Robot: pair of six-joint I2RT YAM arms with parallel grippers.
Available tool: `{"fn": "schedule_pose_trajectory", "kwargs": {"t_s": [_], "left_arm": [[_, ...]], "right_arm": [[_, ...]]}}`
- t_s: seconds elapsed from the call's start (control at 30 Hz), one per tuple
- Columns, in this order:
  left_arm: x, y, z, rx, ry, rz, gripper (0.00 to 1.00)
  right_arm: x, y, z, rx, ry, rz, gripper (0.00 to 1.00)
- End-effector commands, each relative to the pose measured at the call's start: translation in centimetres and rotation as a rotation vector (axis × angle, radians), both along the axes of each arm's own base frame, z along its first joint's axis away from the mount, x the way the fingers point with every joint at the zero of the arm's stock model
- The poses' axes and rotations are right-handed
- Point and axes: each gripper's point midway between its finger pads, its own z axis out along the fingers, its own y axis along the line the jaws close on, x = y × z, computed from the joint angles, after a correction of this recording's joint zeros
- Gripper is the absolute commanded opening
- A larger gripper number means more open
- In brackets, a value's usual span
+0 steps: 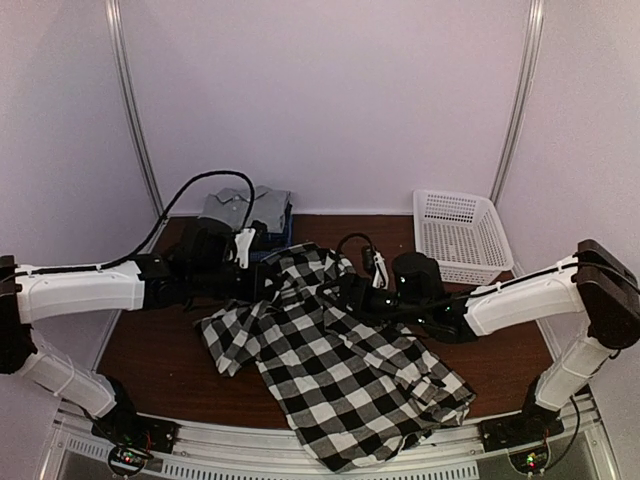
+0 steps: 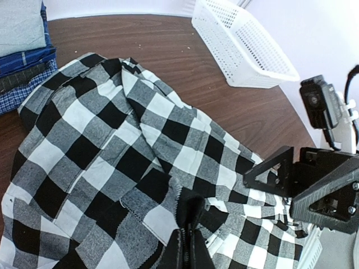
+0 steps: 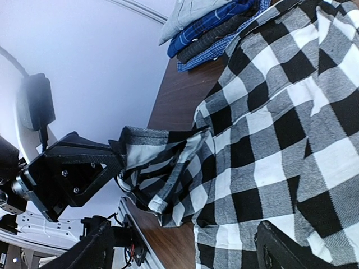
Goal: Fold and stack the long sleeve shirts
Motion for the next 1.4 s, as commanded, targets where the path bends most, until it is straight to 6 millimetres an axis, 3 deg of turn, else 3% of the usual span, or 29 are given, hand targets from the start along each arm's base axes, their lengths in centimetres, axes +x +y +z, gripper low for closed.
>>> {"fn": "schedule_pose_trajectory", "kwargs": {"t_s": [0.0, 0.33, 0.6, 0.67, 0.87, 1.07, 1.2, 1.37], "left_arm": [[0.0, -2.4, 2.2, -0.091, -0.07, -0.063, 0.0], [-1.3, -4.7, 0.3, -0.107, -0.057, -0.132, 0.0], [-2.9, -6.7, -1.0, -0.09, -0.061, -0.2, 0.0], [-2.9, -6.8, -1.6, -0.079, -0.052, -0.205, 0.0], [-3.2, -6.7, -2.9, -0.047, -0.029, -0.217, 0.0], [-3.4, -6.7, -3.0, -0.037, -0.031, -0.234, 0.0], [-3.6, -6.5, -3.0, -0.029, -0.031, -0.235, 0.04], [-3.3, -5.7, -3.3, 0.011, -0.044, -0.207, 0.32]], "right_arm": [[0.0, 2.5, 2.7, 0.226, 0.081, 0.014, 0.91], [1.4, 2.7, 0.9, 0.435, 0.234, -0.07, 0.97], [0.6, 3.1, -0.9, 0.453, 0.296, -0.042, 0.9], [0.4, 2.7, -1.4, 0.443, 0.301, -0.046, 0.83], [-0.3, 2.2, -2.5, 0.387, 0.291, -0.028, 0.39], [-0.7, 2.3, -3.3, 0.327, 0.275, -0.009, 0.07], [-0.6, 2.1, -3.4, 0.273, 0.246, -0.014, 0.0], [-0.1, 2.3, -2.4, 0.217, 0.187, -0.012, 0.0]]}}
